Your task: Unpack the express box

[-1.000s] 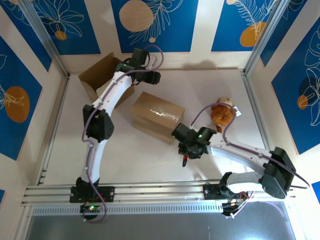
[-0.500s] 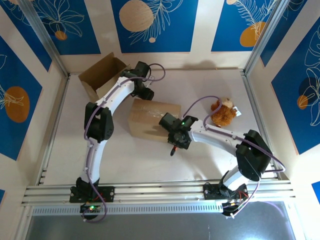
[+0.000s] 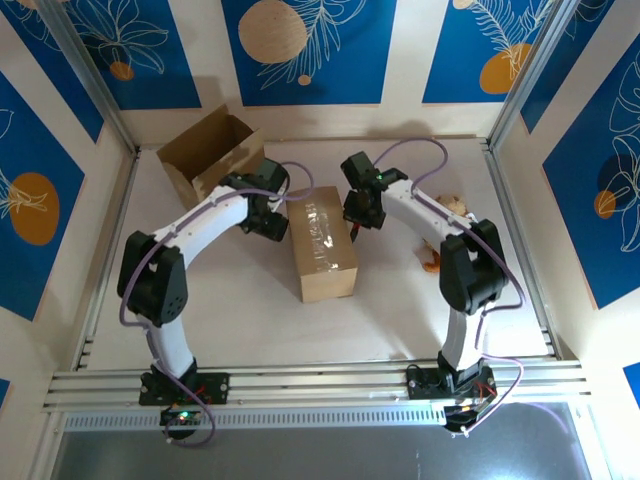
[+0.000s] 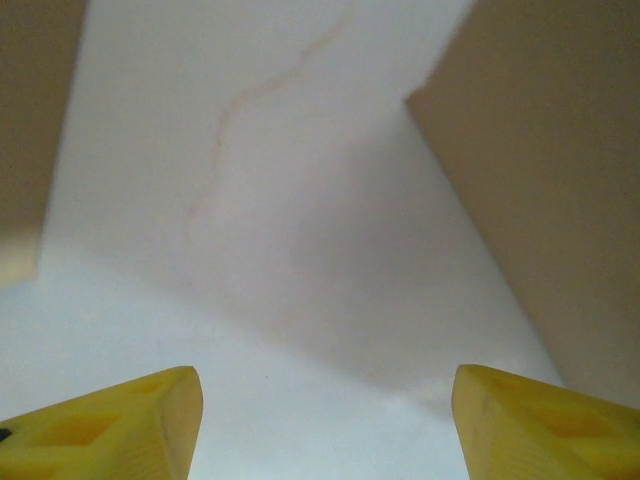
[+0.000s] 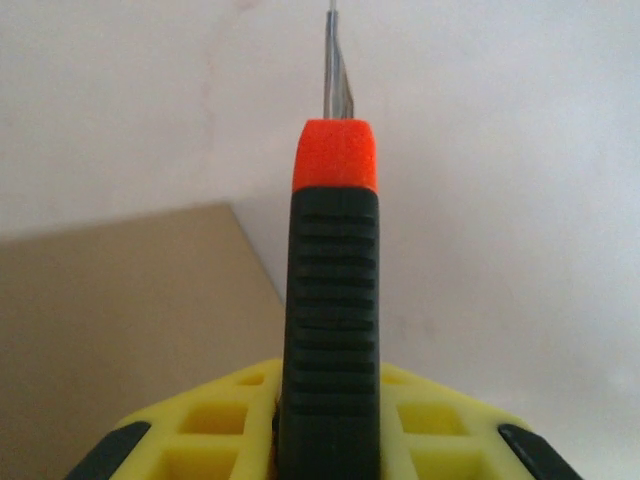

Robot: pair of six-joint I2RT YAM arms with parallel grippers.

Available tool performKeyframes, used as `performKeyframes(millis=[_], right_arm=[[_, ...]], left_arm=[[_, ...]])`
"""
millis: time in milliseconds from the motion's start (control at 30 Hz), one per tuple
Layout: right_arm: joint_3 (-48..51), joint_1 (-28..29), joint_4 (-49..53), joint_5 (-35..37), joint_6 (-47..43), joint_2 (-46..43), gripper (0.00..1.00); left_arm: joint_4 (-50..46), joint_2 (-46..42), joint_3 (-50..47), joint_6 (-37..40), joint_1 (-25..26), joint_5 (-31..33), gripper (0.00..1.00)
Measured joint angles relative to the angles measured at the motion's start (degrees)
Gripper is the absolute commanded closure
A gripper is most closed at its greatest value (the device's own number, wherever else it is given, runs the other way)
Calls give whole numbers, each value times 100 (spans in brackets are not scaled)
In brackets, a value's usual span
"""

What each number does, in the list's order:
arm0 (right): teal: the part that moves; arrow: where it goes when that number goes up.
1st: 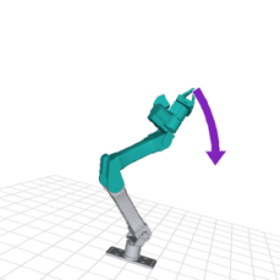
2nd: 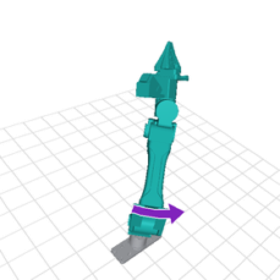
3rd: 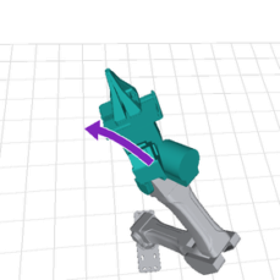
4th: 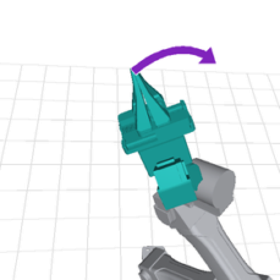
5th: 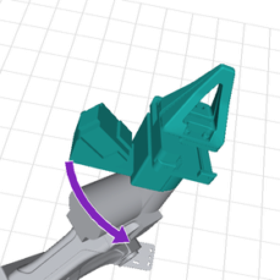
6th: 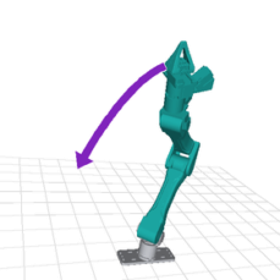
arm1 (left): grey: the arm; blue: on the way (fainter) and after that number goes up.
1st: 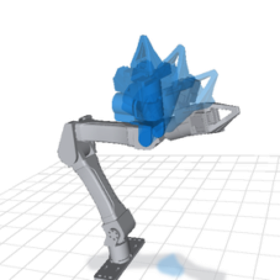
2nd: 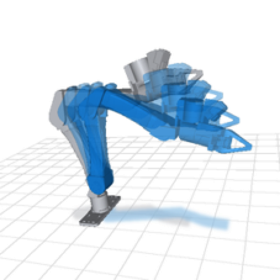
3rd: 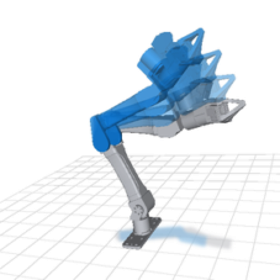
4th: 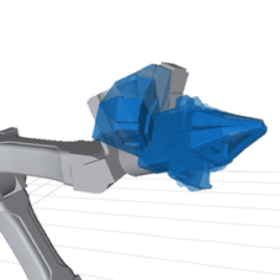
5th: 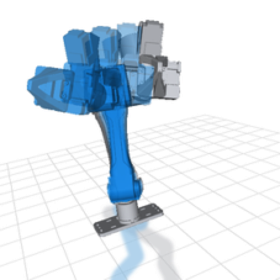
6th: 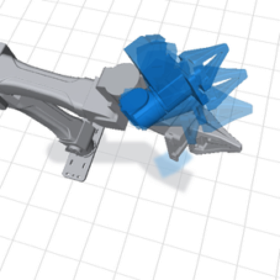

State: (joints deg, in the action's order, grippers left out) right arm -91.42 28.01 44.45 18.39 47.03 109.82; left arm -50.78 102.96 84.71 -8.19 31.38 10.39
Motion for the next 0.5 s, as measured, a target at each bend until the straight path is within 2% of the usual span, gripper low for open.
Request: performKeyframes(millis=[233, 333, 500], right_arm=[[-1244, -105, -94, -557, -1220, 916, 100], [-1460, -59, -111, -820, -1550, 1032, 100], [-1834, -92, 13, -828, -1954, 1062, 100]], left_arm=[[61, -802, -1019, -603, 686, -37, 31], [-20, -1099, -1248, -796, 798, -48, 28], [-446, -1628, -1279, -1045, 802, 127, 21]])
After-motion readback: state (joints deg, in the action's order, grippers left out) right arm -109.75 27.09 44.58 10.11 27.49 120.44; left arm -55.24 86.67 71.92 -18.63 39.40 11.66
